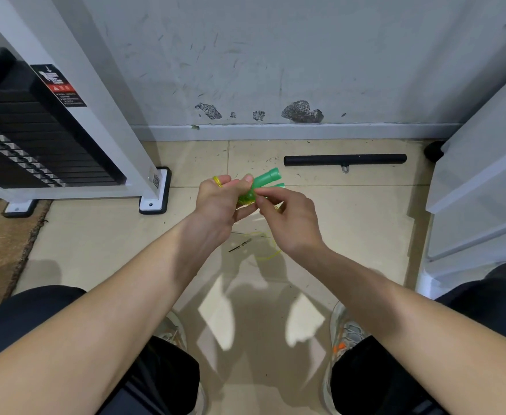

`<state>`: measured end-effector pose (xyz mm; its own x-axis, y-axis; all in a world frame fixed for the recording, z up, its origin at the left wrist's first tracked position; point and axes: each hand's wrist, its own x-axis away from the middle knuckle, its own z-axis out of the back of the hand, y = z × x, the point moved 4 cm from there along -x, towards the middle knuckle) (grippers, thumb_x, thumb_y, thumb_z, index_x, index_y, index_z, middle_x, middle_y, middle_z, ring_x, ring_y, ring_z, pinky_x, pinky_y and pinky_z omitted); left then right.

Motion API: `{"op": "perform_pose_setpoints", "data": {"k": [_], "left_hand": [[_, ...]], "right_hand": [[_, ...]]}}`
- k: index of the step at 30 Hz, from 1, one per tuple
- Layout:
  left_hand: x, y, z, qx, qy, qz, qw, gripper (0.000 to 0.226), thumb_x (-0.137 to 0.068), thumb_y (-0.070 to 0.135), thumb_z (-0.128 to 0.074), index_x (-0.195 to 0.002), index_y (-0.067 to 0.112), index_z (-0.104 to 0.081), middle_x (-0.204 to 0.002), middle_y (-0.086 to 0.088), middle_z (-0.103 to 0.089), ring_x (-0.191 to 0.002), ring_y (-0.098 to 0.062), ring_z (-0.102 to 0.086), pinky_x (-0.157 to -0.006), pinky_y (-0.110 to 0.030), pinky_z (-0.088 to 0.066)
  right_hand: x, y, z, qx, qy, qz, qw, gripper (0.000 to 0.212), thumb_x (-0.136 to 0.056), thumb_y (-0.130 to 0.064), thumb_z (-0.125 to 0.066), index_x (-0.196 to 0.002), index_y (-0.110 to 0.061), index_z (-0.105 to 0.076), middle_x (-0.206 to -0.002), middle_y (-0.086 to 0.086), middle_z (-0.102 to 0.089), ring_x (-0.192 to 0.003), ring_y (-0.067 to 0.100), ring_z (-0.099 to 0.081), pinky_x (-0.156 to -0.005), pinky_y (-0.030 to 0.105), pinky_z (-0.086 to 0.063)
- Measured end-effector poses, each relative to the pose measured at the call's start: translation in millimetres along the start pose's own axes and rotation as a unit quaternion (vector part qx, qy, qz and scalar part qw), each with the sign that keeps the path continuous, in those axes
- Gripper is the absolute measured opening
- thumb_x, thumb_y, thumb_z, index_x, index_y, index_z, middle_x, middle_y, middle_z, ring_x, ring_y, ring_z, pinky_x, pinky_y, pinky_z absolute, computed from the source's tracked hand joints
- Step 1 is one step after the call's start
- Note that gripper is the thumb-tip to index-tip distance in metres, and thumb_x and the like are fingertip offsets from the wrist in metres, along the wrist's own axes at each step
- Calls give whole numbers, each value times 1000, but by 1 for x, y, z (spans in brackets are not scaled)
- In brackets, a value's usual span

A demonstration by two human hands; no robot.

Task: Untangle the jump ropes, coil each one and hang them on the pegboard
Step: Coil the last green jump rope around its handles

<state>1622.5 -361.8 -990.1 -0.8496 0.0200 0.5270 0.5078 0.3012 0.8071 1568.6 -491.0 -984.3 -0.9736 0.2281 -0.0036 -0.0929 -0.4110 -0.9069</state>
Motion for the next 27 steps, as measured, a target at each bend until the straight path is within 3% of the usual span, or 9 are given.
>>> {"op": "perform_pose_setpoints", "data": {"k": [4, 6, 8, 10, 13, 16, 19, 24, 27], "left_hand": [[-2, 3, 4, -8, 19, 11, 1000, 50, -83, -1, -75, -120, 6, -42, -119, -17, -53, -80, -24, -68, -68, -35, -62], [-2, 6, 6, 4, 21, 16, 1000, 46, -84, -2, -73, -116, 6, -42, -113, -12, -51, -79, -23, -67, -61, -31, -61], [-1, 9, 6, 19, 19, 22, 999, 45, -85, -4, -72, -117, 5, -42, -111, -10, -52, -80, -24, -68, -62, -33, -62], [0, 12, 7, 38, 11, 29, 999, 46, -85, -5, -71, -121, 1, -43, -111, -10, -55, -86, -27, -69, -65, -36, -63], [0, 16, 8, 37, -2, 42, 998, 49, -86, -6, -70, -127, -1, -44, -109, -8, -57, -104, -34, -68, -70, -39, -63], [1, 16, 8, 21, -19, 52, 998, 50, -86, -5, -70, -129, -1, -44, -106, -7, -58, -106, -32, -67, -78, -43, -61], [2, 14, 8, 15, -34, 58, 998, 49, -87, -4, -69, -130, 0, -45, -107, -7, -59, -100, -30, -66, -85, -45, -58], [7, 17, 4, -8, -99, 58, 993, 42, -89, -1, -68, -126, 3, -49, -114, -8, -61, -97, -28, -67, -74, -35, -62], [12, 18, 0, -110, -165, 25, 980, 39, -87, -5, -69, -120, 6, -52, -109, -4, -60, -89, -22, -69, -80, -39, -61]], "right_hand": [[3, -1, -6, 81, -45, 76, 993, 29, -98, -20, -57, -122, -29, -71, -104, -4, -69, -75, 6, -51, -78, 27, -47], [4, -2, -5, 74, -36, 103, 991, 26, -97, -20, -59, -116, -29, -73, -98, -6, -69, -71, 8, -54, -74, 27, -48], [4, 1, -2, 43, -20, 76, 996, 13, -95, -23, -63, -101, -29, -72, -86, -12, -67, -64, 6, -53, -67, 25, -46], [4, 6, -2, 14, -33, 32, 999, 7, -95, -27, -64, -89, -27, -67, -76, -10, -63, -57, 8, -50, -63, 32, -44], [-1, 13, -1, 1, -73, 16, 997, 13, -98, -25, -59, -87, -27, -65, -73, 0, -59, -68, 27, -54, -64, 36, -44], [-10, 17, 4, -4, -102, -4, 995, 17, -97, -28, -61, -80, -30, -66, -69, -5, -55, -64, 17, -49, -65, 32, -39], [-16, 23, 9, 24, -131, -35, 990, 28, -95, -39, -63, -75, -20, -66, -60, -10, -44, -59, 9, -41, -62, 29, -34], [-31, 26, 27, 94, -156, -25, 983, 53, -87, -55, -66, -71, -6, -58, -60, -9, -35, -58, 10, -33, -56, 28, -28], [-42, 29, 37, 60, -201, -30, 977, 30, -87, -25, -74, -75, 0, -62, -64, -5, -38, -62, 12, -32, -58, 29, -28]]}}
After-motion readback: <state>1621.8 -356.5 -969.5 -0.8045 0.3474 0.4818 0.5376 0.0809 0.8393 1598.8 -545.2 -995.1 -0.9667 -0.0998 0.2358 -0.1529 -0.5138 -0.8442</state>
